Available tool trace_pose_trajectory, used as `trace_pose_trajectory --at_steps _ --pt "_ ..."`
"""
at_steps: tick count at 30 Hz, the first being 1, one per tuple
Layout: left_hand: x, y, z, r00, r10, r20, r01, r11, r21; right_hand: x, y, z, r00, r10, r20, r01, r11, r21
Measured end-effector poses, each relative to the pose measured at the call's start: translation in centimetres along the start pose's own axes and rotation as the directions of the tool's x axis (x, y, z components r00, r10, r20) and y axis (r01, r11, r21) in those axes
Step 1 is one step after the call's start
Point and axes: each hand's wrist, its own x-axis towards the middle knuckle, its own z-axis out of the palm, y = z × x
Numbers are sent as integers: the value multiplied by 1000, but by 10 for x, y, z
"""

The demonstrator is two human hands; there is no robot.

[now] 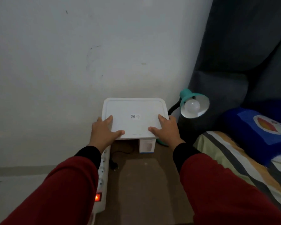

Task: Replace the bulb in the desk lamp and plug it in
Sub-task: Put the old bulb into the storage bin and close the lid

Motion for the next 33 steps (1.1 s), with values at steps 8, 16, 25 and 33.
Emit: trace_pose_trajectory --at_steps 8,16,25,33 --pt "83 8 9 1000 1 26 -1 1000 11 85 -11 3 1000 -5 13 5 1000 -14" --pt "121 -3 22 998 -50 34 45 991 123 125 -12 28 998 10 55 -7 998 -56" --pt "132 -11 32 998 -59 21 56 991 125 140 -11 35 996 16 93 -4 992 -124" --pt "135 -11 35 994 -85 72 72 984 164 142 -13 35 970 59 238 -13 981 -193"
